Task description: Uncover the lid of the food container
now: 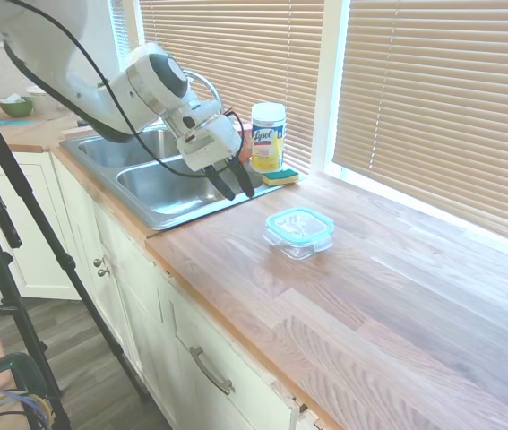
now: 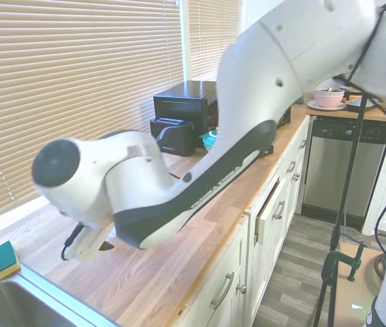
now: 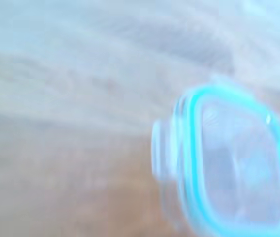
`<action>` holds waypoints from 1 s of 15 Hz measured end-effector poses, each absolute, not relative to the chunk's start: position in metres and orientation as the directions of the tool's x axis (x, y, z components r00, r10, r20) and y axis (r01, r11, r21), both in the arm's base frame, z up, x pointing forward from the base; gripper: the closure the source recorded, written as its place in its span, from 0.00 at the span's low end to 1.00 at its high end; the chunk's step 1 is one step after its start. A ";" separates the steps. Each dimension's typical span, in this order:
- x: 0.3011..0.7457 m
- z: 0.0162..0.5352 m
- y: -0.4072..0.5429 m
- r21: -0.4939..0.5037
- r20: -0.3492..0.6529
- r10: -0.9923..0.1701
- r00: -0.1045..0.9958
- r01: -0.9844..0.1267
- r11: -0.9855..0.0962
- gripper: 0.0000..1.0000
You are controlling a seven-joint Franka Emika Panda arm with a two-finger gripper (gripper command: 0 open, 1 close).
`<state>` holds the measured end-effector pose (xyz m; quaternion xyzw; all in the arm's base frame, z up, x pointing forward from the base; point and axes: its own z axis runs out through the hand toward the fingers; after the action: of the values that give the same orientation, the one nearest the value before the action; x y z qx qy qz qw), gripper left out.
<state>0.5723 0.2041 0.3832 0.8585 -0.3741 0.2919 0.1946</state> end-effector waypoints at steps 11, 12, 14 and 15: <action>0.641 0.310 0.214 0.262 0.780 -0.397 0.484 -0.828 -0.495 0.00; 0.646 0.306 0.209 0.269 0.784 -0.391 0.482 -0.831 -0.486 0.00; 0.655 0.298 0.201 0.288 0.786 -0.377 0.489 -0.830 -0.478 0.00; 0.659 0.295 0.198 0.296 0.786 -0.372 0.494 -0.829 -0.474 0.00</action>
<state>0.6586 0.1979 0.2946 0.7923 -0.3790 0.3308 0.3451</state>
